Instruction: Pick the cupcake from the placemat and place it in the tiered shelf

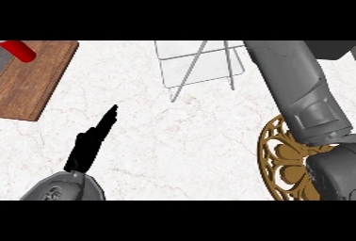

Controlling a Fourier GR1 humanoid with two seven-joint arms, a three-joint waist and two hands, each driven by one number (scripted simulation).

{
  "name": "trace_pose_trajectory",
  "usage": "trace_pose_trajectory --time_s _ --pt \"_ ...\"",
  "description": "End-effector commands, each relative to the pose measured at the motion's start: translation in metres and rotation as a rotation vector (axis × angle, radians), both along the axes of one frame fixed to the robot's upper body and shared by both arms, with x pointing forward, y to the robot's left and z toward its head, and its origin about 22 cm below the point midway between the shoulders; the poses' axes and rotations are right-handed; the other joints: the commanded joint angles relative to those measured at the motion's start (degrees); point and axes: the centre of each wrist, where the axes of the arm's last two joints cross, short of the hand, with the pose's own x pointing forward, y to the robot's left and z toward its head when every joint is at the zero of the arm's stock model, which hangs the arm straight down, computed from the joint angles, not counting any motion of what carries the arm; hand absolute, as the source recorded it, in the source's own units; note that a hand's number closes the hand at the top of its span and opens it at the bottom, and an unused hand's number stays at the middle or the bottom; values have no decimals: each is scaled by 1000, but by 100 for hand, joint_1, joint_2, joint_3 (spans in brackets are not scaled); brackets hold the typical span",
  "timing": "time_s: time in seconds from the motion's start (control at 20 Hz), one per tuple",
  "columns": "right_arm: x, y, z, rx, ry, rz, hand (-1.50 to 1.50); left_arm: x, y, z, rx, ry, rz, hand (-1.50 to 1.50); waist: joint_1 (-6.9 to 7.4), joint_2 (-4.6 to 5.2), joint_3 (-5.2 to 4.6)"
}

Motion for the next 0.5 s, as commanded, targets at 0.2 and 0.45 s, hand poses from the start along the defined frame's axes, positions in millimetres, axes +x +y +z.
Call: trace_pose_trajectory --time_s 0.2,0.45 --pt "3 -13 -8 290 -177 -117 -150 -6 -1 -4 -4 8 -8 0 -2 -2 -13" --pt "6 -55 20 359 -355 -339 -150 -10 22 -2 -4 13 32 0 -116 -61 -13"
